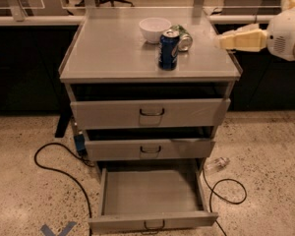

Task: Place pepsi can into bottom drawer

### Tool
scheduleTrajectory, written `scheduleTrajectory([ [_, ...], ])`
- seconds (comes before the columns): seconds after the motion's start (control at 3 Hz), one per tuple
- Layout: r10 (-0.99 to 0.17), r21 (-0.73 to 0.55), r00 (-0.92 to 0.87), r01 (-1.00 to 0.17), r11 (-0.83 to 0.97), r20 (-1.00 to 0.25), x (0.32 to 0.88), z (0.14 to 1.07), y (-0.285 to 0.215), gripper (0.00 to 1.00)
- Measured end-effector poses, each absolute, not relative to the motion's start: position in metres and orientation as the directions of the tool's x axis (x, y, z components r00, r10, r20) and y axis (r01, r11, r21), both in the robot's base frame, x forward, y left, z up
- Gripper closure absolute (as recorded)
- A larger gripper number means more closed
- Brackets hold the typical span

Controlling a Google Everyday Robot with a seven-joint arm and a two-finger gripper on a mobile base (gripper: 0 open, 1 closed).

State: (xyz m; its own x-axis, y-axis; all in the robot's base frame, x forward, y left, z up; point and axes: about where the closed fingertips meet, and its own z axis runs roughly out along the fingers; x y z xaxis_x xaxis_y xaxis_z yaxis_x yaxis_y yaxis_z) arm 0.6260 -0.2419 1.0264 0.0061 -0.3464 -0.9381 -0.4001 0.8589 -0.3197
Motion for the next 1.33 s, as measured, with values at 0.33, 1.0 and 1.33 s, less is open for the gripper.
scheduleTrajectory([
  [0.33, -0.346, -0.32, 0.006, -0.4, 0.859, -0.938, 0.626, 1.027, -0.242, 0.0],
  [1.0, -0.353, -0.291, -0.023, -0.516, 0.805, -0.935, 0.683, 1.017, -0.223, 0.0],
  [1.33, -0.404, -0.274, -0.082, -0.613, 0.741, -0.911, 0.715, 0.987, -0.191, 0.0],
])
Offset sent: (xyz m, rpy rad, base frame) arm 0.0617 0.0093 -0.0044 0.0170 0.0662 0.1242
